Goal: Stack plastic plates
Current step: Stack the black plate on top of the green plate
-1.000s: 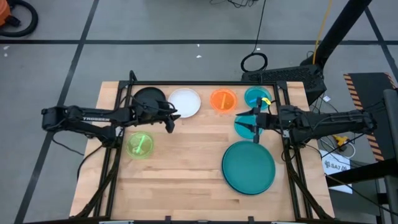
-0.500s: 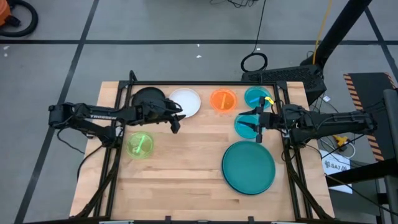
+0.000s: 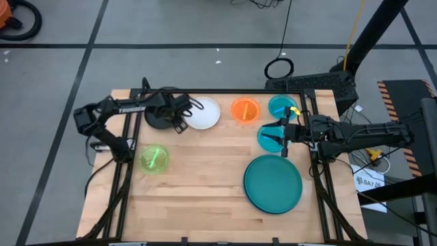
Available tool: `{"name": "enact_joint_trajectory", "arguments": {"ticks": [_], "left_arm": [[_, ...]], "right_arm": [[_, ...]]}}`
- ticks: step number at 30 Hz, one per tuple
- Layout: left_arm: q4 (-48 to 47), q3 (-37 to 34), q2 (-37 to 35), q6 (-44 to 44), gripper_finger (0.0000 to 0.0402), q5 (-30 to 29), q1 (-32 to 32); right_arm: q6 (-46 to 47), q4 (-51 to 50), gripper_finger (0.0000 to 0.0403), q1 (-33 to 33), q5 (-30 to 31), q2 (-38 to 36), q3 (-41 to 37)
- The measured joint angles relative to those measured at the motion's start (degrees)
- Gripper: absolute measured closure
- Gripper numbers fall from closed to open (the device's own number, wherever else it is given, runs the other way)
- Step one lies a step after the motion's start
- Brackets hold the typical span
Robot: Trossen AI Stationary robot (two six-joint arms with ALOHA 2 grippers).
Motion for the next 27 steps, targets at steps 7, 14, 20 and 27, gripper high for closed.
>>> {"name": "enact_joint_trajectory", "arguments": {"ticks": [7,14,20,27], "left_arm": [[-0.08,0.0,2.48,0.29,0.0232,0.51,4.81],[-0.21,0.0,2.53,0.44,0.0232,5.01,4.17],[0.23,0.0,2.75,0.47,0.0232,5.45,4.22],[1.12,0.0,2.75,0.62,0.0232,5.52,4.22]], "right_arm": [[0.13,-0.13,0.0271,0.0,0.0,0.0,0.0],[0.13,-0.22,0.0271,0.0,0.0,0.0,0.0],[0.13,-0.42,0.0271,0.0,0.0,0.0,0.0],[0.15,-0.44,0.0271,0.0,0.0,0.0,0.0]]}}
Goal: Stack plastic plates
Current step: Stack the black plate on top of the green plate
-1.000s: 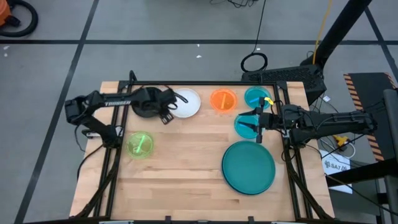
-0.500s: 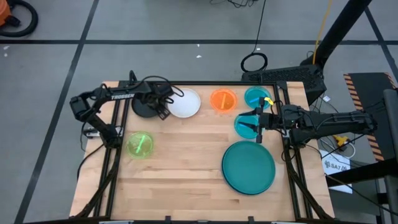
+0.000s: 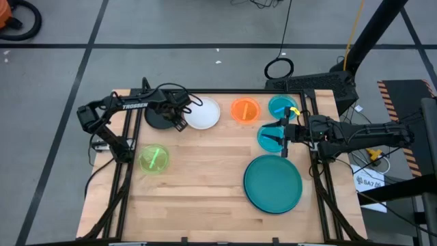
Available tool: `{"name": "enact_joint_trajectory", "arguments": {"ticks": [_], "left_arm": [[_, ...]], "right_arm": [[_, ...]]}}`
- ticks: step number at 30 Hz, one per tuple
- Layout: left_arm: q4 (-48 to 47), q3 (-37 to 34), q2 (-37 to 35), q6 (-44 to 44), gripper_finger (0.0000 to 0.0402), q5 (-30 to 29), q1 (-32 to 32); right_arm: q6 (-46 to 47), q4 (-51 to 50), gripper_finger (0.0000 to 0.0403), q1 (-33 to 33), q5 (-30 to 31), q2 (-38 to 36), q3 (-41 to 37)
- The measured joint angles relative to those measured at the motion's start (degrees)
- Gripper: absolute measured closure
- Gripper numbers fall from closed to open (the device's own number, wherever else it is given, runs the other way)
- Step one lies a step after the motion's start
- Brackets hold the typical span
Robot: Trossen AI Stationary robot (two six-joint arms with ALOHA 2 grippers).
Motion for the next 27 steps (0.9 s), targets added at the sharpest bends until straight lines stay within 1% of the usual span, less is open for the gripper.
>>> {"name": "enact_joint_trajectory", "arguments": {"ticks": [13,18,24,27], "left_arm": [[0.45,0.0,0.27,-0.88,0.0232,0.0,-0.81],[1.1,-0.04,4.16,-0.56,0.0232,0.0,-1.6],[5.68,-0.02,9.64,0.36,0.0232,-0.22,-1.87],[6.19,0.26,10.86,0.58,0.0232,-0.26,-1.88]], "right_arm": [[0.01,-0.02,0.0271,0.0,0.0,0.0,0.0],[0.02,-0.05,0.0271,0.0,0.0,0.02,0.0],[0.13,-0.28,0.0271,0.0,-0.02,0.02,0.0],[0.11,-0.34,0.0271,0.0,0.0,0.02,0.0]]}}
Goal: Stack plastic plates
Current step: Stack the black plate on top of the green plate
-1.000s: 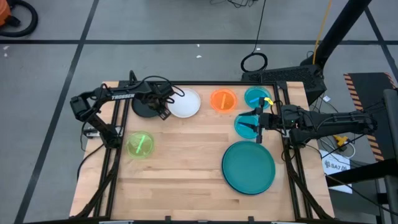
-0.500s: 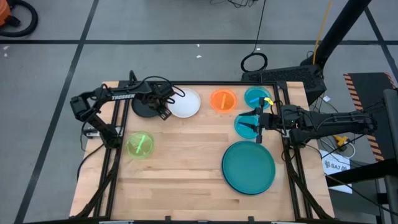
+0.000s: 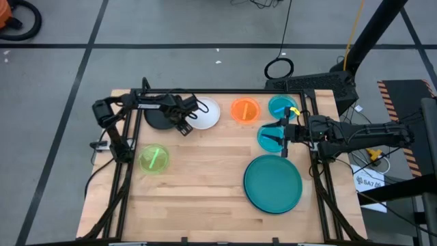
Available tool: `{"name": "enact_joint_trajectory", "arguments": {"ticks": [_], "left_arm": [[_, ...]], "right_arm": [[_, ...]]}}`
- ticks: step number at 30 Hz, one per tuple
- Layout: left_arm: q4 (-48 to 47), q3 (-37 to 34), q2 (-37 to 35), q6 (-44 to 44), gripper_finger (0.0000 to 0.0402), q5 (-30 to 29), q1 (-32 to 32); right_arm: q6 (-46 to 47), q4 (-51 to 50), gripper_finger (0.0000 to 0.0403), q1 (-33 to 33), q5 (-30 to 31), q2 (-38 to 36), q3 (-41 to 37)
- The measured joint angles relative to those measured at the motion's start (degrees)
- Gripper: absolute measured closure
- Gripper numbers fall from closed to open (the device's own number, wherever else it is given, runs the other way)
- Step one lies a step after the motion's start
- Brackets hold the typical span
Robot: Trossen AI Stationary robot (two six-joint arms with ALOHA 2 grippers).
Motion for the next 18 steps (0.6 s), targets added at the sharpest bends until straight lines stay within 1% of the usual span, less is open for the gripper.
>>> {"name": "enact_joint_trajectory", "arguments": {"ticks": [5,8,15,18], "left_arm": [[0.06,-0.05,0.34,-0.42,0.0232,-0.69,-0.33],[0.09,-0.08,0.38,-0.54,0.0243,-0.98,-0.57],[0.21,-0.15,0.48,-1.26,0.0316,-1.14,-1.47],[0.06,-0.19,0.55,-1.27,0.0347,-2.91,-1.86]], "right_arm": [[-0.07,-0.04,0.0271,0.0,0.1,0.0,0.0],[-0.07,-0.03,0.0271,0.0,0.13,0.0,0.0],[-0.09,-0.03,0.0271,0.0,0.17,0.0,0.0],[-0.09,-0.03,0.0271,0.0,0.17,0.0,0.0]]}}
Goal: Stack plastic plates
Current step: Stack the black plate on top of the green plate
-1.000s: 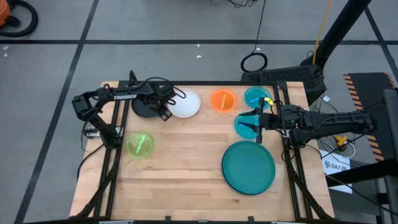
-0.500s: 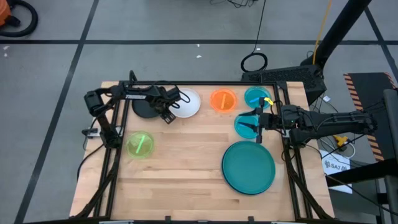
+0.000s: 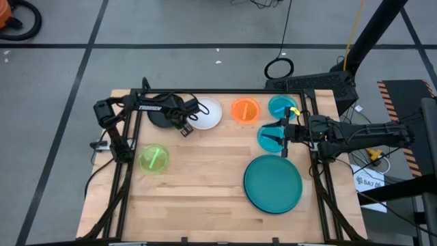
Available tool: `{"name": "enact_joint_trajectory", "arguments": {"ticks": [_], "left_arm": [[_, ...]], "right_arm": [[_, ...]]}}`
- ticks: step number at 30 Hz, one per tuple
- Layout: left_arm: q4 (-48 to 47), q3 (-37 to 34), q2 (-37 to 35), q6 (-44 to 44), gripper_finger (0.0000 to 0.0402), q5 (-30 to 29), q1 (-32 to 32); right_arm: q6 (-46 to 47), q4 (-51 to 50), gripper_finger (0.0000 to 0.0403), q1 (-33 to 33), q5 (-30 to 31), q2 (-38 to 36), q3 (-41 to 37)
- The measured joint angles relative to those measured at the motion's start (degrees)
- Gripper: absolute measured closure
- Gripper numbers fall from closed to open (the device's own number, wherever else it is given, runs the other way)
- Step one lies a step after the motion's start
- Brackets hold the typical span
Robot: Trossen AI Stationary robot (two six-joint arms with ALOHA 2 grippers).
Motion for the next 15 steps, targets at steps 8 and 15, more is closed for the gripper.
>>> {"name": "enact_joint_trajectory", "arguments": {"ticks": [8,15], "left_arm": [[-4.57,-0.22,-0.92,-2.32,0.0382,-4.94,-1.95],[-7.65,-0.26,-7.58,-3.22,0.0384,-2.91,-5.76]], "right_arm": [[0.0,0.0,0.0271,0.0,0.02,-0.02,-0.01],[-0.02,1.0,0.0271,0.0,0.0,-0.13,-0.02]]}}
